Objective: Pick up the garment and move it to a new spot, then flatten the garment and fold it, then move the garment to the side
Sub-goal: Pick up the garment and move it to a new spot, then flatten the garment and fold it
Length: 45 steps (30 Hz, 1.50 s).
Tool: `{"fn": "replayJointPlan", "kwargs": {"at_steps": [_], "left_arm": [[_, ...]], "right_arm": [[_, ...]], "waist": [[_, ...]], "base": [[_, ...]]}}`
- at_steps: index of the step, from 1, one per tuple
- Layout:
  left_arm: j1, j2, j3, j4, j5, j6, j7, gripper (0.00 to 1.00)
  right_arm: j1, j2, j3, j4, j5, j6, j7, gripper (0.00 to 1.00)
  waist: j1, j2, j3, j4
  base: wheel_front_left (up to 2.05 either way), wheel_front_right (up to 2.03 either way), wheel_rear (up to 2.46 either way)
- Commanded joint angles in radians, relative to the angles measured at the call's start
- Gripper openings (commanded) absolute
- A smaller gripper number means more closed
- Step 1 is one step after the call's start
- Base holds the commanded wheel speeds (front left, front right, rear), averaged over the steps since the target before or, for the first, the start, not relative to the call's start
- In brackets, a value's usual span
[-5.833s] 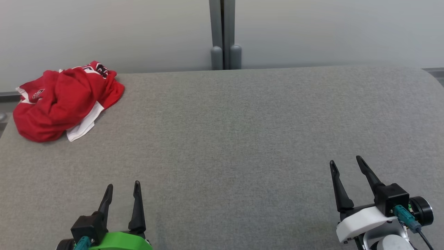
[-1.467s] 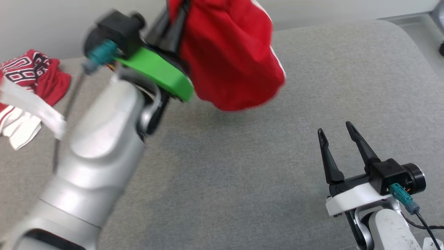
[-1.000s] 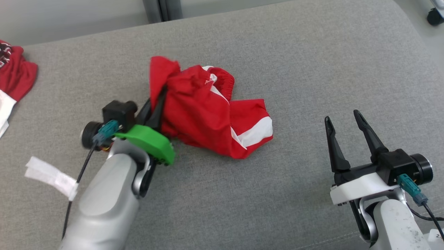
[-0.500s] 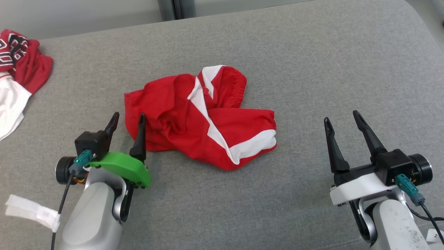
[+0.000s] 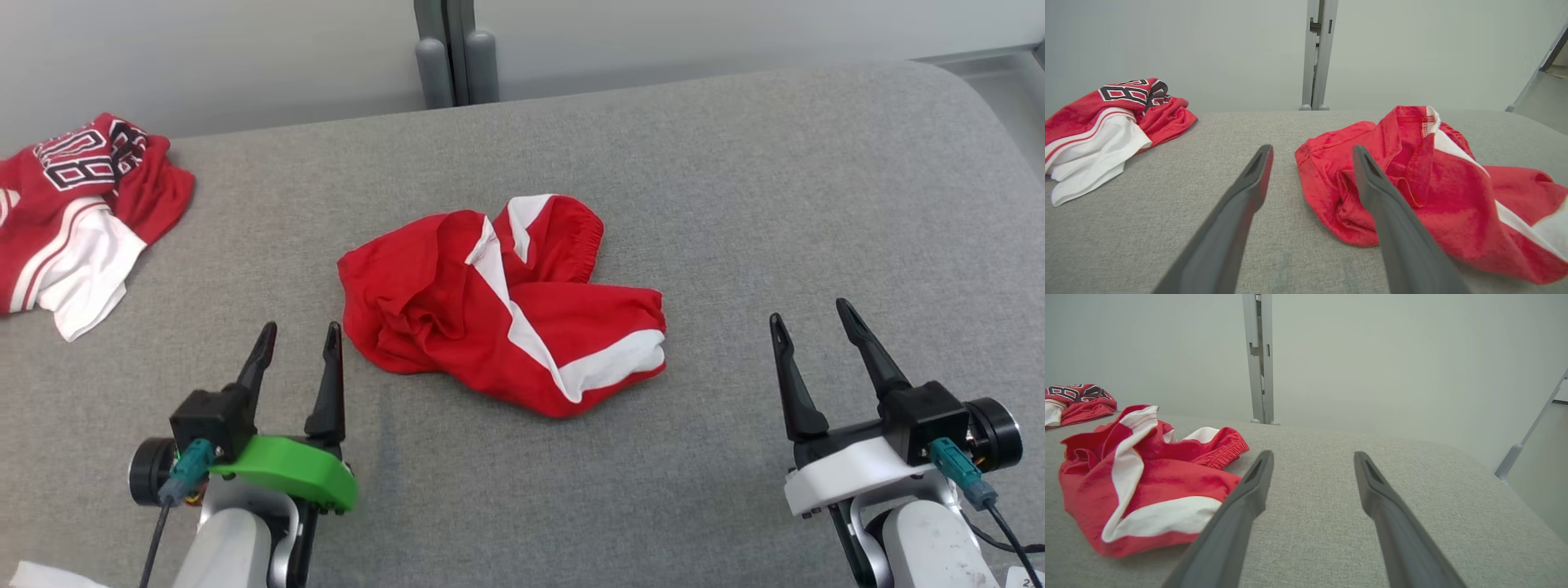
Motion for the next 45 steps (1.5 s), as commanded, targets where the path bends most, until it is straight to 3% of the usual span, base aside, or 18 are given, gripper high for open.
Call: {"fn": "replayJointPlan", "kwargs": {"at_steps": [1,20,45], "left_arm": [[0.032,-0.002,0.003,-0.019,0.01,-0.005,-0.001,1.0],[0.263,-0.063,0.056,-0.16,0.012,-0.005,-0.001,1.0],[0.243,-0.069,0.044,-0.153,0.026,-0.005,0.0,1.0]], "right_arm": [[0.015,-0.003,-0.002,0.004,-0.004,-0.001,0.0,1.0],[0.097,-0.003,0.001,0.035,0.038,-0.001,0.0,1.0],[0.085,-0.003,0.018,0.077,0.05,-0.001,0.0,1.0]], "waist": [[0.0,0.0,-0.036,0.019],[0.0,0.0,-0.124,0.043],[0.0,0.0,-0.116,0.033]], "base": [[0.0,0.0,0.0],[0.0,0.0,0.0],[0.0,0.0,0.0]]}}
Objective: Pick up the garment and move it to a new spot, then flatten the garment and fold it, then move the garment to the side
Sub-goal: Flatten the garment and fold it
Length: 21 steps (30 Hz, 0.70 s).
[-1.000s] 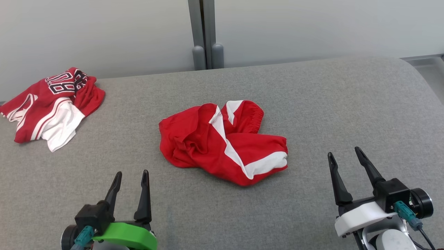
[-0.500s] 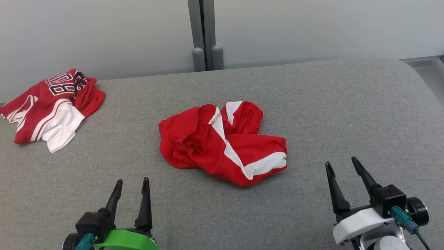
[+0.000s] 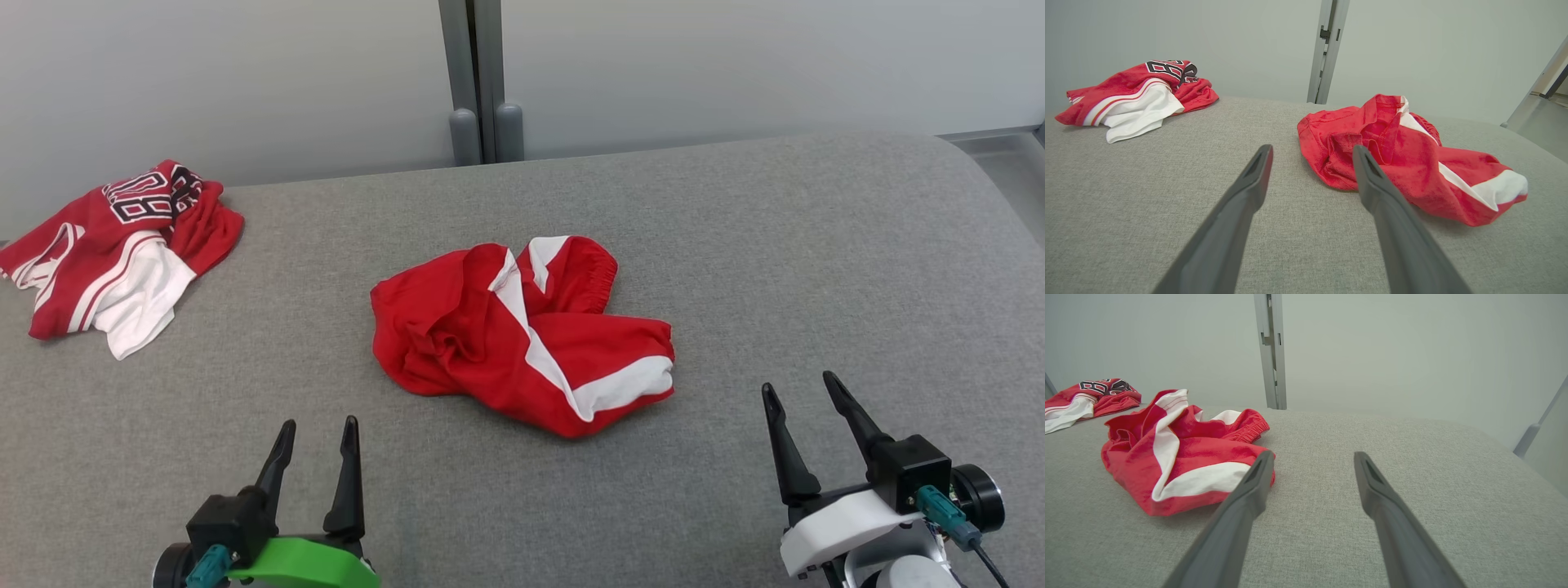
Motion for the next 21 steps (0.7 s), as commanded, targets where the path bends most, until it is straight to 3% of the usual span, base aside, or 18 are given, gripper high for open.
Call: {"fn": "replayJointPlan", "kwargs": {"at_steps": [1,7,10,15,21], "left_arm": [[-0.022,0.001,0.0,0.003,0.009,-0.005,0.0,1.0],[-0.108,0.025,-0.088,0.047,0.015,-0.005,0.0,1.0],[-0.225,0.046,-0.204,0.099,0.004,-0.005,0.011,1.0],[-0.416,0.052,-0.348,0.176,-0.041,-0.004,0.109,1.0],[-0.603,0.066,-0.446,0.31,-0.114,-0.004,0.261,1.0]], "right_arm": [[-0.005,-0.003,0.002,0.002,-0.003,-0.001,0.0,1.0],[-0.012,-0.003,0.009,0.005,-0.004,-0.001,0.0,1.0],[-0.019,-0.003,0.015,0.003,-0.009,-0.001,0.0,1.0],[-0.036,-0.003,0.031,0.006,-0.014,-0.001,0.0,1.0],[-0.064,-0.003,0.051,0.004,-0.011,-0.001,0.0,1.0]], "waist": [[0.0,0.0,0.001,-0.001],[0.0,0.0,0.012,-0.008],[0.0,0.0,0.027,-0.014],[0.0,0.0,0.058,-0.039],[0.0,0.0,0.109,-0.089]], "base": [[0.0,0.0,0.0],[0.0,0.0,0.0],[0.0,0.0,0.0],[0.0,0.0,0.0],[0.0,0.0,0.0]]}}
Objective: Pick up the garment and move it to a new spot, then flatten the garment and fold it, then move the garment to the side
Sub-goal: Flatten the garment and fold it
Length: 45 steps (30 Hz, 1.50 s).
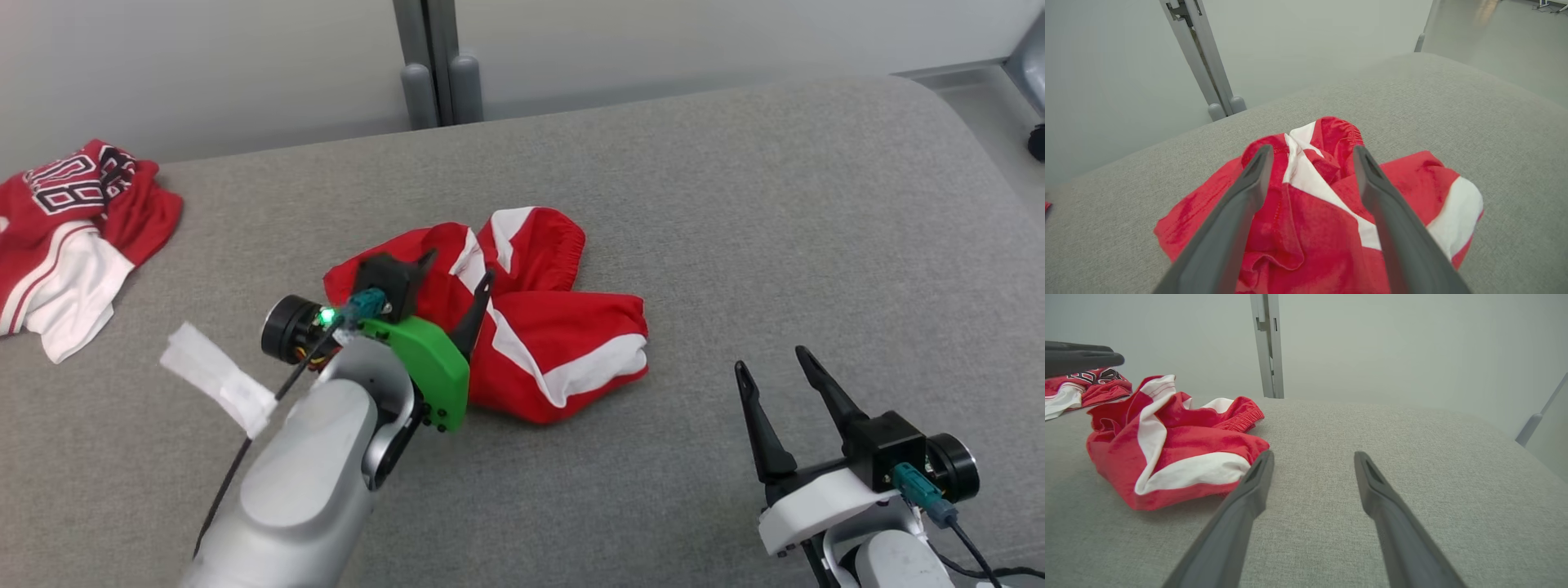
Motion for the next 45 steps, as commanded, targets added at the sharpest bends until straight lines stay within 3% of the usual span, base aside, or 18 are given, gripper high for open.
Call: {"fn": "replayJointPlan", "kwargs": {"at_steps": [1,8,15,17,19,30,37,45], "left_arm": [[-0.036,0.008,-0.009,0.029,-0.023,-0.002,0.027,1.0],[-0.143,0.015,-0.023,0.161,-0.084,-0.002,0.104,1.0],[-0.195,0.014,-0.047,0.237,-0.105,-0.002,0.088,1.0],[-0.201,0.013,-0.057,0.247,-0.111,-0.002,0.075,0.44],[-0.202,0.012,-0.068,0.255,-0.119,-0.002,0.066,0.0],[-0.143,0.028,-0.064,0.241,-0.151,0.003,-0.084,0.0],[-0.022,0.055,-0.027,0.151,-0.188,0.029,-0.179,0.0],[0.097,0.083,0.01,0.024,-0.232,0.061,-0.206,0.0]], "right_arm": [[-0.016,-0.003,0.001,-0.002,-0.002,-0.001,0.0,1.0],[-0.036,-0.003,0.001,-0.007,0.004,-0.001,0.0,1.0],[-0.049,-0.003,-0.001,-0.006,0.009,-0.001,0.0,1.0],[-0.048,-0.003,-0.006,-0.007,0.008,-0.001,0.0,1.0],[-0.044,-0.003,-0.012,-0.007,0.007,-0.001,0.0,1.0],[-0.028,-0.003,-0.032,-0.004,-0.008,-0.001,0.0,1.0],[-0.041,-0.003,-0.046,0.018,-0.028,-0.001,0.0,1.0],[-0.101,-0.003,-0.043,0.081,-0.057,-0.001,0.0,1.0]], "waist": [[0.0,0.0,0.037,-0.037],[0.0,0.0,0.087,-0.077],[0.0,0.0,0.107,-0.093],[0.0,0.0,0.107,-0.091],[0.0,0.0,0.106,-0.085],[0.0,0.0,0.079,-0.018],[0.0,0.0,0.072,0.036],[0.0,0.0,0.082,0.076]], "base": [[0.0,0.0,0.0],[0.0,0.0,0.0],[0.0,0.0,0.0],[0.0,0.0,0.0],[0.0,0.0,0.0],[0.0,0.0,0.0],[0.0,0.0,0.0],[0.0,0.0,0.0]]}}
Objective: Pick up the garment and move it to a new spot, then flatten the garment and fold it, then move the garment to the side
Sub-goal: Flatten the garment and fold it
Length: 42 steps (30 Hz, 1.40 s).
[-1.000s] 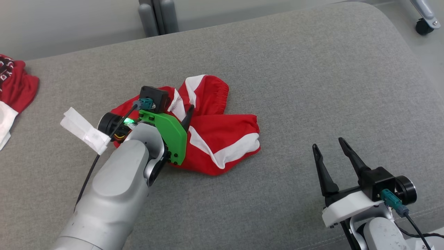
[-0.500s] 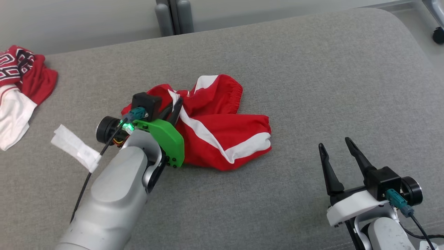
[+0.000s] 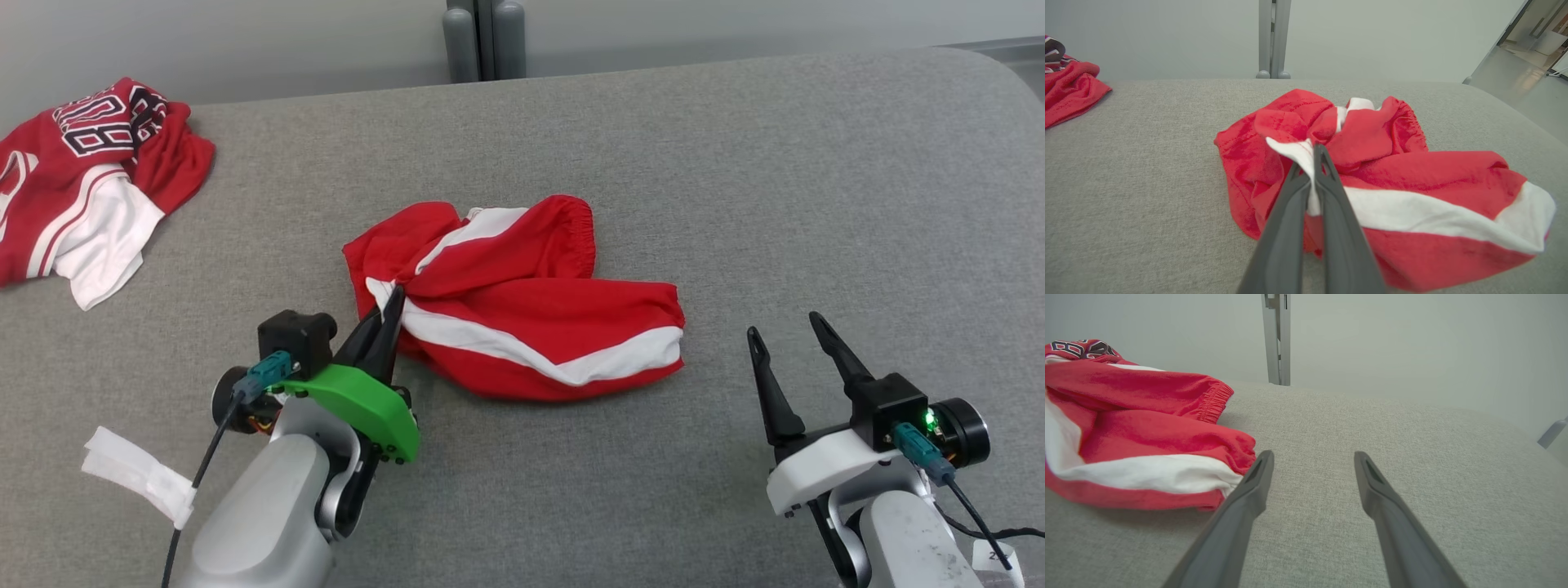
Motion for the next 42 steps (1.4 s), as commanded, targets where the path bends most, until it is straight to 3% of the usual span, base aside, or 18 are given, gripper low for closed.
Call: {"fn": "replayJointPlan", "kwargs": {"at_steps": [1,11,13,14,16,17,24,26,28,42], "left_arm": [[0.021,0.016,0.01,-0.016,-0.006,0.01,-0.006,0.0],[0.102,0.038,0.034,-0.073,-0.033,0.036,-0.023,0.0],[0.117,0.035,0.039,-0.08,-0.037,0.033,-0.03,0.36],[0.125,0.033,0.042,-0.085,-0.04,0.03,-0.034,0.44],[0.137,0.029,0.052,-0.096,-0.042,0.028,-0.04,0.96],[0.146,0.027,0.056,-0.103,-0.043,0.026,-0.044,1.0],[0.184,0.009,0.062,-0.121,-0.05,0.011,-0.05,1.0],[0.185,0.001,0.059,-0.116,-0.052,0.006,-0.051,0.93],[0.18,-0.005,0.056,-0.107,-0.052,0.002,-0.052,1.0],[0.25,-0.003,0.143,-0.092,-0.03,-0.005,-0.053,1.0]], "right_arm": [[-0.013,-0.003,0.003,0.009,-0.009,-0.001,0.0,1.0],[-0.047,-0.004,0.029,0.059,-0.021,-0.001,0.0,1.0],[-0.047,-0.003,0.03,0.063,-0.019,-0.001,0.0,1.0],[-0.046,-0.004,0.03,0.065,-0.017,-0.001,0.0,1.0],[-0.04,-0.003,0.028,0.067,-0.015,-0.001,0.0,1.0],[-0.036,-0.003,0.027,0.068,-0.014,-0.001,0.0,1.0],[-0.022,-0.003,0.023,0.073,-0.013,-0.001,0.0,1.0],[-0.023,-0.004,0.024,0.073,-0.014,-0.001,0.0,1.0],[-0.026,-0.004,0.025,0.073,-0.016,-0.001,0.0,1.0],[-0.011,-0.004,0.014,0.061,-0.017,-0.001,0.0,1.0]], "waist": [[0.0,-0.0001,0.005,0.009],[0.0,-0.0001,0.012,0.017],[0.0,-0.0001,0.01,0.017],[0.0,-0.0001,0.008,0.017],[0.0,-0.0001,0.004,0.019],[0.0,-0.0001,0.002,0.02],[0.0,-0.0001,-0.009,0.032],[0.0,-0.0001,-0.01,0.035],[0.0,-0.0001,-0.009,0.037],[0.0,-0.0001,-0.023,0.023]], "base": [[0.0,0.0,0.0],[0.0,0.0,0.0],[0.0,0.0,0.0],[0.0,0.0,0.0],[0.0,0.0,0.0],[0.0,0.0,0.0],[0.0,0.0,0.0],[0.0,0.0,0.0],[0.0,0.0,0.0],[0.0,0.0,0.0]]}}
